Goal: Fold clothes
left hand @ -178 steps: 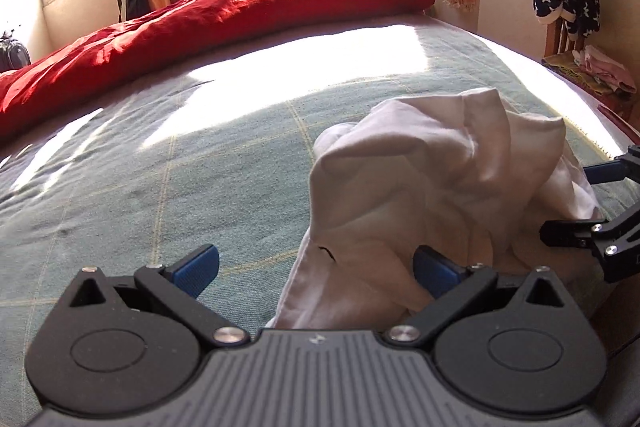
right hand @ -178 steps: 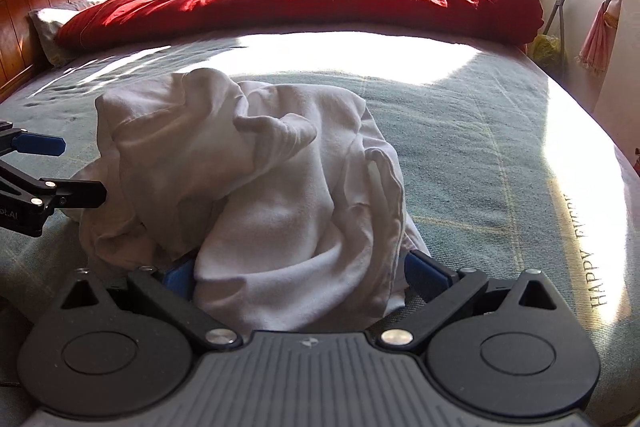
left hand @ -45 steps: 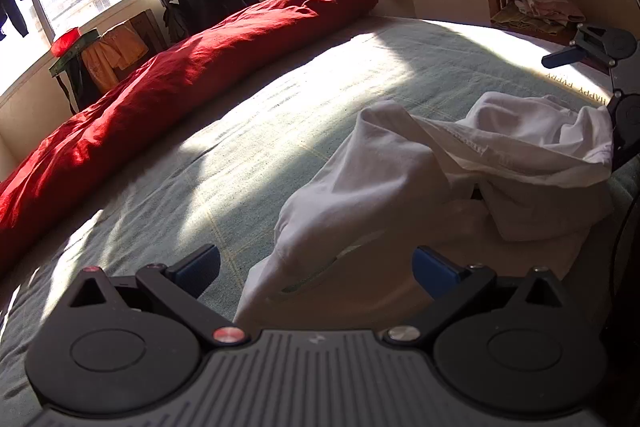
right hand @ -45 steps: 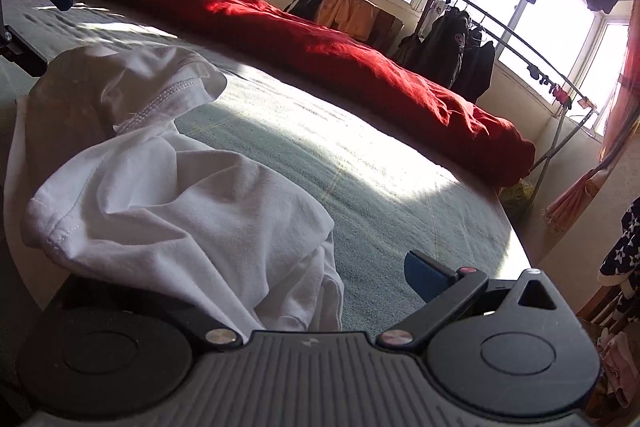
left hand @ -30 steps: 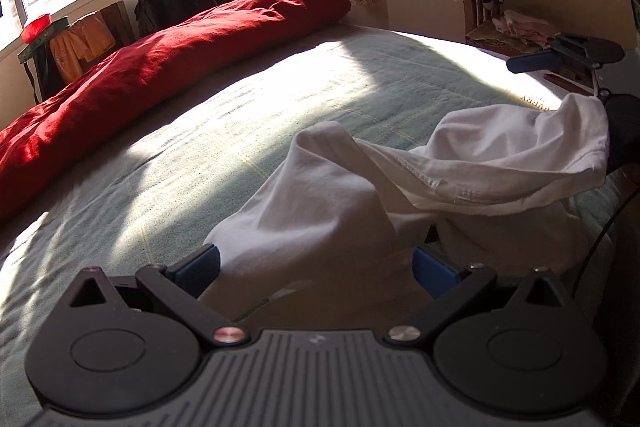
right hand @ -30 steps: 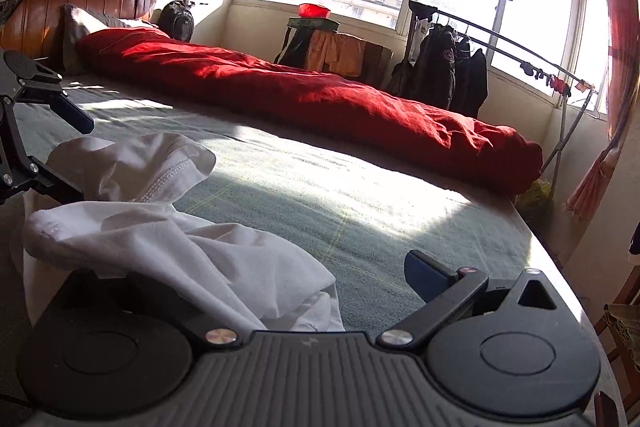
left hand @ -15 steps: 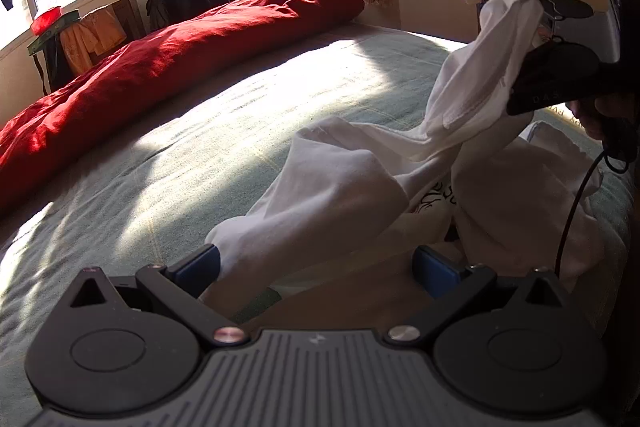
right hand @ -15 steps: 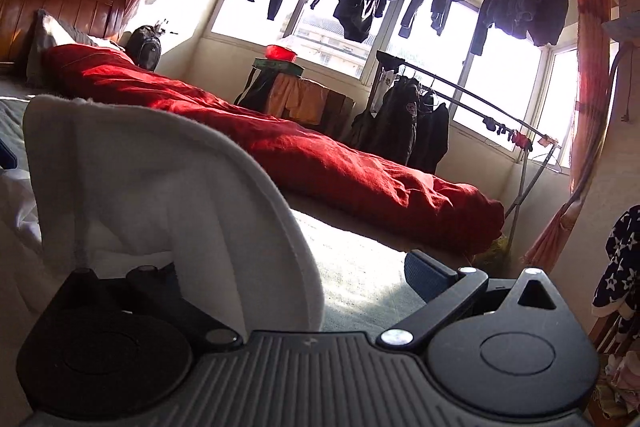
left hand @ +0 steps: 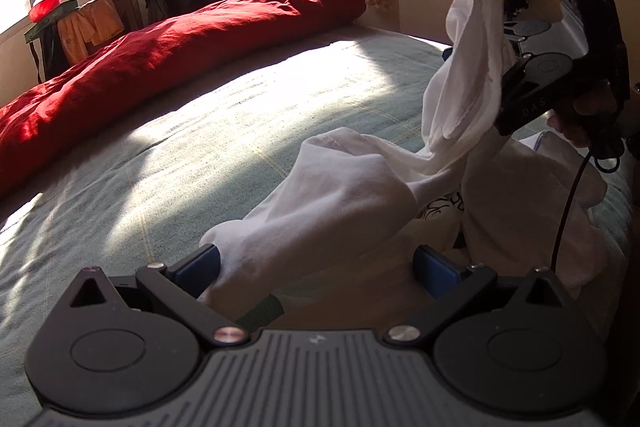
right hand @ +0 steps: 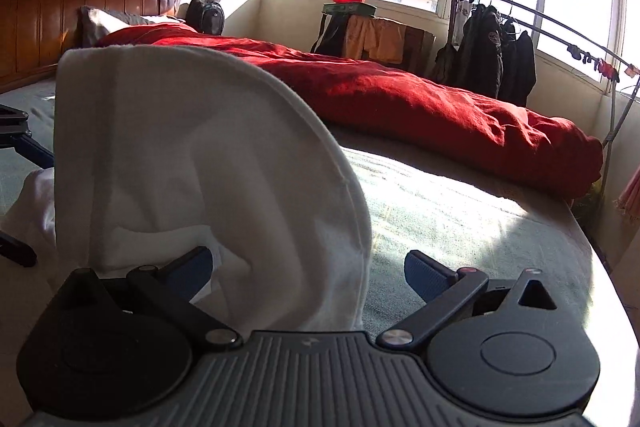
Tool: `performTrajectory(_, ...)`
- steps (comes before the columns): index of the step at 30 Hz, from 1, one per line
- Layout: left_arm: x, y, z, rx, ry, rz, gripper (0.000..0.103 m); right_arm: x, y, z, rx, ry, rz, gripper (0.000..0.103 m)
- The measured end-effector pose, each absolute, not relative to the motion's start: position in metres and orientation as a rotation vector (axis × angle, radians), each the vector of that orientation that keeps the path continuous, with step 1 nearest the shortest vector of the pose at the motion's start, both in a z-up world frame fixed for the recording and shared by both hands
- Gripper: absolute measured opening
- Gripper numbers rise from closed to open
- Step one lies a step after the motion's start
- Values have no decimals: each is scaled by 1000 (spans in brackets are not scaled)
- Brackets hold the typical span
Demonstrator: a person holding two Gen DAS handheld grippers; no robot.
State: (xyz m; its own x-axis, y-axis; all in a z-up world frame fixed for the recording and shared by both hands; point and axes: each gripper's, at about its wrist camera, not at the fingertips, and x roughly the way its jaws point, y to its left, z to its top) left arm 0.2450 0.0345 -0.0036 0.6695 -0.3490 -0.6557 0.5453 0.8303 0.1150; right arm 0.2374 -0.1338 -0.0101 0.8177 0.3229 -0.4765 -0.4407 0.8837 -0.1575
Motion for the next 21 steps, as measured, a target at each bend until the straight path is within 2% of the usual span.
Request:
performTrajectory(7, 243, 32, -1, 310, 668, -464, 102, 253, -139, -1, -338, 472, 293, 103)
performTrajectory(14, 237, 33, 10, 272, 722, -365, 102, 322, -155, -29, -268, 729, 174, 103)
performTrajectory(21, 212, 46, 26, 229, 730, -314, 102, 358, -163, -40, -261, 860, 106, 103)
